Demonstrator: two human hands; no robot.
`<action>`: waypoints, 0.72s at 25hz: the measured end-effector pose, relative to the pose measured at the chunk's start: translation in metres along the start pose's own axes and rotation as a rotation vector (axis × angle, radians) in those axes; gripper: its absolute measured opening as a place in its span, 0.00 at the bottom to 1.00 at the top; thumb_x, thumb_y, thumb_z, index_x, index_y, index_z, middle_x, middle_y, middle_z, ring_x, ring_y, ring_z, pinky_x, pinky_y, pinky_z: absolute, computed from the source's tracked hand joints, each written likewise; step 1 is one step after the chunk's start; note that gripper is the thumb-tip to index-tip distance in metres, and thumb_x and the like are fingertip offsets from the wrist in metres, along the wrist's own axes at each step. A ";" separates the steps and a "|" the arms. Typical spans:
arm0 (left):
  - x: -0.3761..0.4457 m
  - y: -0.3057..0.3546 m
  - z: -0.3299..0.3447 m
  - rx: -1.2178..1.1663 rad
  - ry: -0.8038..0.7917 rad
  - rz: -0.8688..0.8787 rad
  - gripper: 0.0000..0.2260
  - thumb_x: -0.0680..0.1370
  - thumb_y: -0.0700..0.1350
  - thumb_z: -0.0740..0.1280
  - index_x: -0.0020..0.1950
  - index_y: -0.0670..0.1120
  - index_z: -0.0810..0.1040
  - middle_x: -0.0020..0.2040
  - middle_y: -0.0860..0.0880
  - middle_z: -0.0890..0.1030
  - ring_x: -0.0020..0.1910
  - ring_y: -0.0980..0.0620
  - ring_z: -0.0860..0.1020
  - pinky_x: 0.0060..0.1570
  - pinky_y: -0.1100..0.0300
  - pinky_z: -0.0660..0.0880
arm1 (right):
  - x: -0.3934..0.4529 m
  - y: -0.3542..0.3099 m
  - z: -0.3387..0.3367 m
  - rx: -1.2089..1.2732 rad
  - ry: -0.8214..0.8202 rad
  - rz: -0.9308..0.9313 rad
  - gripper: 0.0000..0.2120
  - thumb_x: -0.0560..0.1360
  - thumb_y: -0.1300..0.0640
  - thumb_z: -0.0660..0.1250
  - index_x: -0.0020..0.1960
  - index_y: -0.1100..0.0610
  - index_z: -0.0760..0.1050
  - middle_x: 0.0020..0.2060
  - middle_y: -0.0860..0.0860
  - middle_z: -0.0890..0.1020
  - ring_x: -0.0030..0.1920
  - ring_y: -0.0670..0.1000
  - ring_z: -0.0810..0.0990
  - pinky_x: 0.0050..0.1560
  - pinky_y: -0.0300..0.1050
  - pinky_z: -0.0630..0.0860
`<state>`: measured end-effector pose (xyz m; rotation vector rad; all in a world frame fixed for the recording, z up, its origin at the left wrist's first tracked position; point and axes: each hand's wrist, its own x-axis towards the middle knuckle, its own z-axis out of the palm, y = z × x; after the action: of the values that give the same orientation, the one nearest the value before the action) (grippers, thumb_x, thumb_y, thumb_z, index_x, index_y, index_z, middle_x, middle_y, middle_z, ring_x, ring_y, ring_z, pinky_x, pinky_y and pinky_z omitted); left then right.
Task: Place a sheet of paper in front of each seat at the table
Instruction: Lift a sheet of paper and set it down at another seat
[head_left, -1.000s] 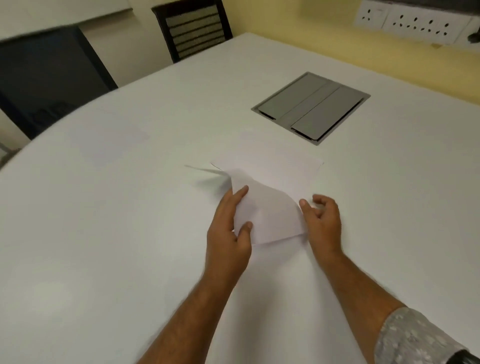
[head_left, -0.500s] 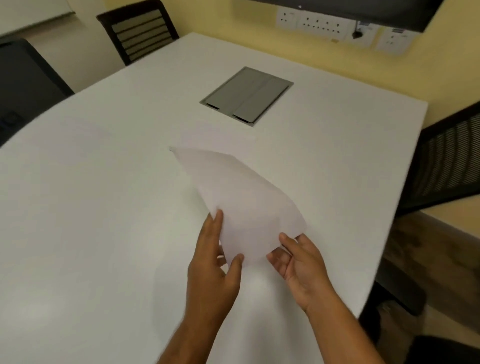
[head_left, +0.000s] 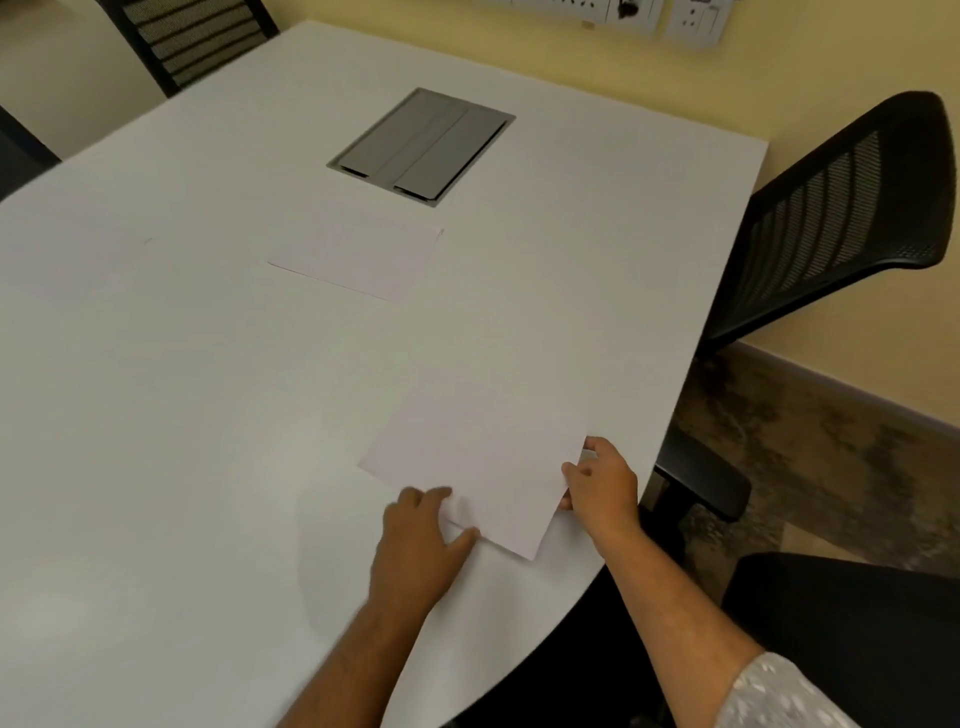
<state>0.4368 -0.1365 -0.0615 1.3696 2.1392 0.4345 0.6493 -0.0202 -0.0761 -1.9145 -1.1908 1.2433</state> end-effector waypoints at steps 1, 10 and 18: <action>0.011 -0.004 0.001 0.057 0.053 0.013 0.31 0.73 0.64 0.70 0.74 0.55 0.72 0.68 0.51 0.73 0.68 0.47 0.72 0.61 0.50 0.78 | 0.005 0.004 0.000 -0.045 0.009 -0.012 0.14 0.80 0.63 0.70 0.64 0.54 0.77 0.42 0.48 0.83 0.36 0.47 0.84 0.32 0.38 0.83; 0.082 -0.048 0.015 0.300 -0.070 0.099 0.47 0.72 0.72 0.66 0.84 0.56 0.51 0.86 0.51 0.46 0.85 0.46 0.43 0.80 0.37 0.51 | -0.012 0.038 0.013 -0.547 0.079 -0.289 0.39 0.77 0.53 0.75 0.81 0.46 0.58 0.76 0.49 0.66 0.71 0.50 0.68 0.66 0.48 0.74; 0.080 -0.053 0.010 0.258 -0.057 0.119 0.47 0.73 0.73 0.66 0.85 0.57 0.49 0.86 0.52 0.44 0.85 0.47 0.42 0.82 0.41 0.49 | -0.019 0.046 0.014 -0.826 -0.095 -0.379 0.28 0.84 0.44 0.61 0.82 0.44 0.60 0.83 0.45 0.57 0.82 0.50 0.55 0.77 0.56 0.64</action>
<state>0.3781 -0.0868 -0.1203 1.6368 2.1301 0.1650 0.6505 -0.0579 -0.1111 -2.0024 -2.2392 0.6800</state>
